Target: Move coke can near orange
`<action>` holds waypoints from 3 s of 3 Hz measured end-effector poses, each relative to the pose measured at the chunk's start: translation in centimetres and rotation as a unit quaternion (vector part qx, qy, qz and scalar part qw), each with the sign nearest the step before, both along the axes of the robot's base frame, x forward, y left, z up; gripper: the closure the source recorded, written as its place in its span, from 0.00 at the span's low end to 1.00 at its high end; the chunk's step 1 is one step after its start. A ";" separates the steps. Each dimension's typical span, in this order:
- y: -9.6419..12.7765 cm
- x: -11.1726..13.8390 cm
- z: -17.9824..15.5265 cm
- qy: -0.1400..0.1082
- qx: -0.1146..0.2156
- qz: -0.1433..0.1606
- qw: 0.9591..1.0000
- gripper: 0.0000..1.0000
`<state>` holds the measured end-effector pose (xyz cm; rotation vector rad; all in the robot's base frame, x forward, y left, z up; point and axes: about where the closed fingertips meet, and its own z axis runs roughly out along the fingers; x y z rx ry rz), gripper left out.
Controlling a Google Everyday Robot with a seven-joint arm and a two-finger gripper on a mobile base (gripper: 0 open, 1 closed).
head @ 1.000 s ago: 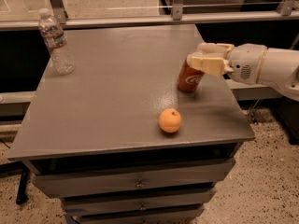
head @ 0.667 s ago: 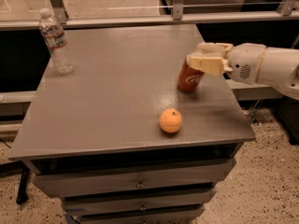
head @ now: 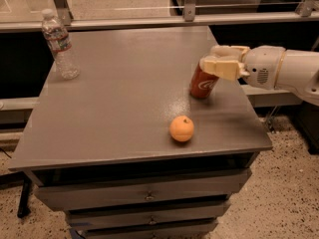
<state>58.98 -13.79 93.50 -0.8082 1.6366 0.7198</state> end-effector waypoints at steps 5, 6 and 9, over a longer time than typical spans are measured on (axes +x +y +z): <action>0.0 0.0 0.1 0.000 0.000 0.000 1.000 0.60; -0.3 0.8 1.8 0.009 0.022 0.003 1.000 0.37; -0.6 1.5 3.1 0.034 0.063 0.003 0.997 0.00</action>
Offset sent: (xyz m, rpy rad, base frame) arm 0.0080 -0.0548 0.1011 0.0138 -0.0775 -0.0438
